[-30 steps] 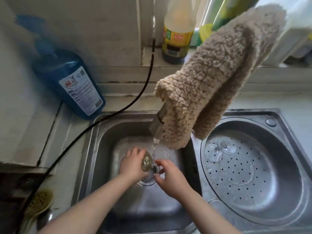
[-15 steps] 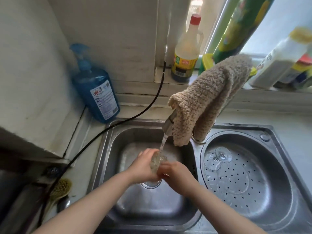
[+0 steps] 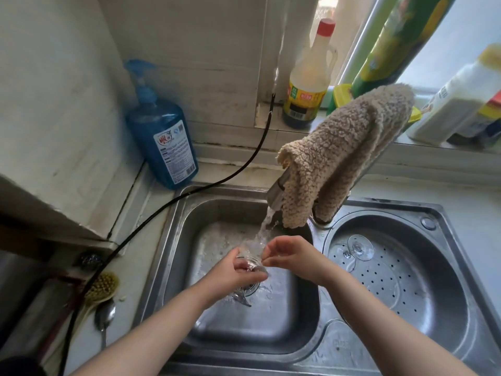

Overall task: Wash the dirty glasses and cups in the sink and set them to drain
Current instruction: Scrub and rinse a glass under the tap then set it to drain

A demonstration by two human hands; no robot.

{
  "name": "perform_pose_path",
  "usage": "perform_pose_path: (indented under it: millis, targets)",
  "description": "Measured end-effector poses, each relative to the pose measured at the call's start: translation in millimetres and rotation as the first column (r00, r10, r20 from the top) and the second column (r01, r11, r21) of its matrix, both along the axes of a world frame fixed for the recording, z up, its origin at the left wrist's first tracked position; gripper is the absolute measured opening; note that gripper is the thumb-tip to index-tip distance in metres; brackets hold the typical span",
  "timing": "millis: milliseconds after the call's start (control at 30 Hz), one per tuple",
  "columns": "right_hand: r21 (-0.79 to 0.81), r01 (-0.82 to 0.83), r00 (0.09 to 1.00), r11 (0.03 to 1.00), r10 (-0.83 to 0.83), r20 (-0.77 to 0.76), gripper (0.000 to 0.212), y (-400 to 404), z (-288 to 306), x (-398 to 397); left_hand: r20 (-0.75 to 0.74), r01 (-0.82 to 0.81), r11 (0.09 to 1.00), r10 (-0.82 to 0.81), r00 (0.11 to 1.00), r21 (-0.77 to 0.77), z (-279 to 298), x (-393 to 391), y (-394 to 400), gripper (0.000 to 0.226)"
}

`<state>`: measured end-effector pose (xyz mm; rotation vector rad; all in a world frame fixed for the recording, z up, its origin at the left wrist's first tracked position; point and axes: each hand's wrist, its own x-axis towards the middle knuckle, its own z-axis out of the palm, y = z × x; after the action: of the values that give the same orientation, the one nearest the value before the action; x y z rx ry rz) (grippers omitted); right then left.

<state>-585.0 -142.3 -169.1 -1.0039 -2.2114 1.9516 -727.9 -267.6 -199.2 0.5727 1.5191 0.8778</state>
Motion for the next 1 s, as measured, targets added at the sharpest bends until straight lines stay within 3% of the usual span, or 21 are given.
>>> perform_pose_path:
  millis: [100, 133, 200, 267, 333, 433, 600, 733, 833, 900, 1000]
  targets:
    - [0.308, -0.053, 0.998, 0.95, 0.041, 0.044, 0.015, -6, 1, -4, -0.076, 0.006, 0.998, -0.001, 0.997, 0.056, 3, -1, 0, 0.114]
    - [0.42, -0.065, 0.997, 0.905, 0.039, 0.07, 0.016, -11, 1, -5, -0.07, 0.003, 0.996, 0.003, 0.998, 0.085, 4, -2, 1, 0.121]
    - [0.621, -0.11, 0.993, 0.776, 0.062, 0.098, 0.01, -20, 4, -8, -0.011, -0.032, 0.99, 0.033, 0.999, 0.136, 6, -7, 4, 0.121]
    - [0.725, -0.167, 0.986, 0.668, 0.134, 0.103, 0.01, -29, 6, -9, 0.022, -0.04, 0.986, 0.037, 0.999, 0.159, 8, -14, 5, 0.117]
    - [0.732, -0.233, 0.972, 0.64, 0.187, 0.145, 0.021, -35, 9, -8, -0.018, 0.012, 0.986, -0.009, 1.0, 0.164, 7, -18, 6, 0.105]
    - [0.687, -0.394, 0.919, 0.611, 0.266, 0.291, 0.054, -40, 9, -8, -0.096, 0.076, 0.981, -0.059, 0.994, 0.176, 3, -18, 8, 0.088]
    - [0.646, -0.462, 0.887, 0.608, 0.301, 0.351, 0.082, -41, 10, -11, -0.176, 0.073, 0.98, -0.039, 0.984, 0.188, 2, -9, 9, 0.09]
    - [0.623, -0.449, 0.893, 0.641, 0.317, 0.318, 0.068, -38, 22, -2, -0.234, 0.071, 0.974, -0.019, 0.972, 0.216, 8, -5, 11, 0.09]
    - [0.701, -0.505, 0.863, 0.503, 0.288, 0.416, 0.048, -26, 27, 6, -0.255, 0.077, 0.977, -0.024, 0.967, 0.201, 7, -3, 10, 0.089]
    - [0.738, -0.536, 0.844, 0.411, 0.231, 0.484, 0.05, -21, 25, 8, -0.237, 0.063, 0.979, -0.015, 0.971, 0.196, 6, -2, 9, 0.089]
    - [0.735, -0.565, 0.825, 0.375, 0.264, 0.5, 0.066, -26, 21, -1, -0.244, 0.094, 0.977, -0.046, 0.969, 0.193, 9, -1, 11, 0.089]
